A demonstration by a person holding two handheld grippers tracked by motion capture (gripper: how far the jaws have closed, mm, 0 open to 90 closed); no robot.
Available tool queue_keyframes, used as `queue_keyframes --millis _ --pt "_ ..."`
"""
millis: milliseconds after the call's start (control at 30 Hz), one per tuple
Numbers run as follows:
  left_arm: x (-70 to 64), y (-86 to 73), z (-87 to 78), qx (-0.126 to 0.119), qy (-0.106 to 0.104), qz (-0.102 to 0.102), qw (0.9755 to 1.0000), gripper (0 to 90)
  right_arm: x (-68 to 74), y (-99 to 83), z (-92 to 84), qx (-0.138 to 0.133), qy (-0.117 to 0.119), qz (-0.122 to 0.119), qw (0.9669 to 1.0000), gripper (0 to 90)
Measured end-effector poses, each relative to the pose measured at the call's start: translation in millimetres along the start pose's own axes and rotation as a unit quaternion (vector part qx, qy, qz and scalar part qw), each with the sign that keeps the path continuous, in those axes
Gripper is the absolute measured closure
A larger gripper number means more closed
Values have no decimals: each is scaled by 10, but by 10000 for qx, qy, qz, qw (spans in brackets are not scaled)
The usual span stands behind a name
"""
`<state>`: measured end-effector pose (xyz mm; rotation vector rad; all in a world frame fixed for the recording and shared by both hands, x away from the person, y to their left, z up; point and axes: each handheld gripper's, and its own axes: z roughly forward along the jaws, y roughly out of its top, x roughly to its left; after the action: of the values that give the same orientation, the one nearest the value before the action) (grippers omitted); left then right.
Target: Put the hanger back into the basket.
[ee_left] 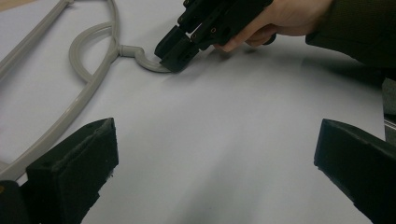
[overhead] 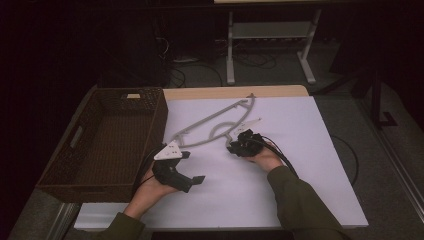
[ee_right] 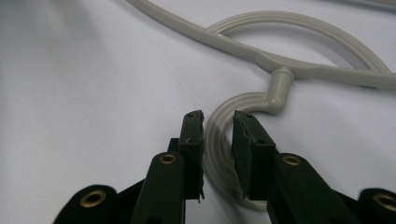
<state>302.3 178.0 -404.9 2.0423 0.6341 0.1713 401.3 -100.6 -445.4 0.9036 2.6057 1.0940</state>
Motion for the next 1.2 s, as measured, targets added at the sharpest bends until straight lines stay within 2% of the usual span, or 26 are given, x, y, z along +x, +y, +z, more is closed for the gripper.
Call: queue_keyframes --millis 133,767,967,1200 --pt "0 -1 2 1 -1 -6 10000 0 -6 -11 17 46 69 -7 10000 765" --pt "0 -4 6 33 -5 25 10000 0 28 -10 2 136 77 -27 9999 788" --pt "7 -6 -3 25 8 -5 10000 0 48 -47 -73 265 92 -108 9995 788" --pt "1 -3 -1 29 7 5 10000 0 119 -194 -249 380 64 -191 9991 788"
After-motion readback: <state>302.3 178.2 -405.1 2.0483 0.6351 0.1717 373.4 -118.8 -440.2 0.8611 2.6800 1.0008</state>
